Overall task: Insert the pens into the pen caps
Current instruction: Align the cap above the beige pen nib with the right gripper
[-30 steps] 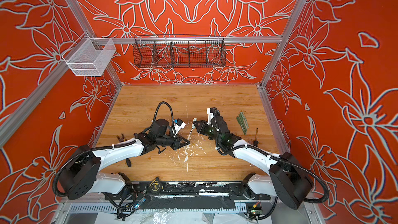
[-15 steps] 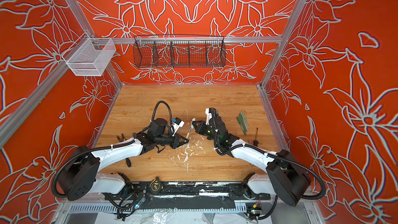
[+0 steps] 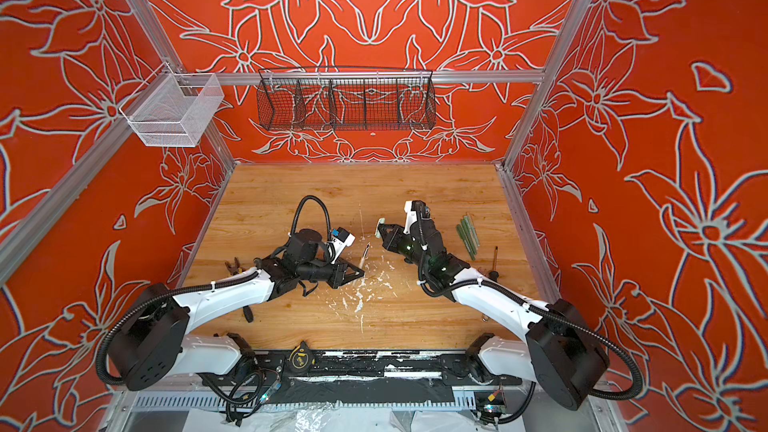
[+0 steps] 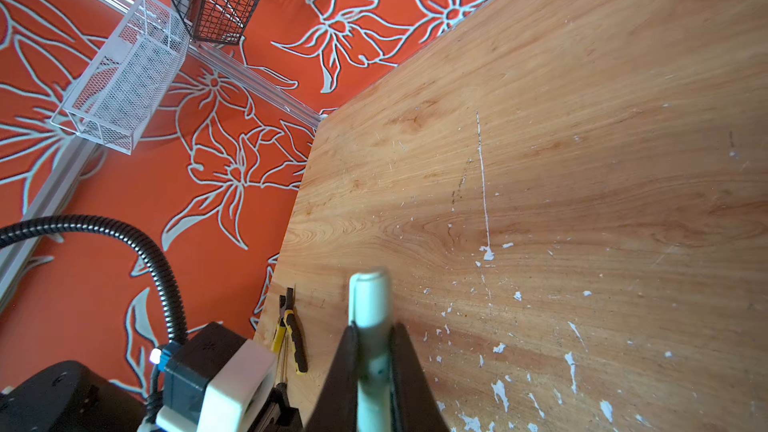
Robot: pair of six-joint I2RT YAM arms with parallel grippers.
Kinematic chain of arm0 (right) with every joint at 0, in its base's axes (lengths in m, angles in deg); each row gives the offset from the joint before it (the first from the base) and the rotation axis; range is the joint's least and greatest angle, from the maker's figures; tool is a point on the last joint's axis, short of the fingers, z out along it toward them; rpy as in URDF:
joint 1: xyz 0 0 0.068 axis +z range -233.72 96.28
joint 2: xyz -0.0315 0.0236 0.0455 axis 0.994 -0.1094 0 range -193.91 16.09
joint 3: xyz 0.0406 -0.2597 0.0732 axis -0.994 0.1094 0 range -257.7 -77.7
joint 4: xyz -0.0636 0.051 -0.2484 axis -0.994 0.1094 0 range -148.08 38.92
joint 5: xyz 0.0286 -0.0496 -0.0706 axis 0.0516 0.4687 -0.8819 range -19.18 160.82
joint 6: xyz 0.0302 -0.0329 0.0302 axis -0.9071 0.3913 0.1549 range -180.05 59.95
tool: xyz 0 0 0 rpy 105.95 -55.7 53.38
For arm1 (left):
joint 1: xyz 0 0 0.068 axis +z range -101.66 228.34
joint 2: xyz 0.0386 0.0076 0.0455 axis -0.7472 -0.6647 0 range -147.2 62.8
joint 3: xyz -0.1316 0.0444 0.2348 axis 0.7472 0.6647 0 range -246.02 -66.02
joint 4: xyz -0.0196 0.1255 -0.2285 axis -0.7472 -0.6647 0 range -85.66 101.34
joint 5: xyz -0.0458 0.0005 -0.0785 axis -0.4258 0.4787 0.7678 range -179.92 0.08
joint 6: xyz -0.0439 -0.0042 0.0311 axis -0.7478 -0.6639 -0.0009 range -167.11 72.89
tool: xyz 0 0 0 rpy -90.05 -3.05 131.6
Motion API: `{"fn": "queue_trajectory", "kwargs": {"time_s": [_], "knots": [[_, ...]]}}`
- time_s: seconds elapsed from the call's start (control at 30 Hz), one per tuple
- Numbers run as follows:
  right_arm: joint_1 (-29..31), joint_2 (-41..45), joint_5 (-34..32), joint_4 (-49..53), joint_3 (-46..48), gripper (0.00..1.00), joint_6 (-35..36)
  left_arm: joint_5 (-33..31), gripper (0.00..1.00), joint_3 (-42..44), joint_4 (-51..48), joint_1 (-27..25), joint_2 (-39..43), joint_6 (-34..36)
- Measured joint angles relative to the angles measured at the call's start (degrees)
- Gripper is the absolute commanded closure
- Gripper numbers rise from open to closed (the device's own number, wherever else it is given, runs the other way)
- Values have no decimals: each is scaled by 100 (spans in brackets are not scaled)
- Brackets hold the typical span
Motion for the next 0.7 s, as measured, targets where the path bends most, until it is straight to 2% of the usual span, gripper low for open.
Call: {"fn": "queue_trajectory", "kwargs": {"time_s": [0.33,0.7], "knots": [[0,-378,251,-92,-66,100,-9,328,100,0,138,0,-13,0],[0,-442,402,-278,-92,100,-66,345,100,0,140,0,-125,2]]}}
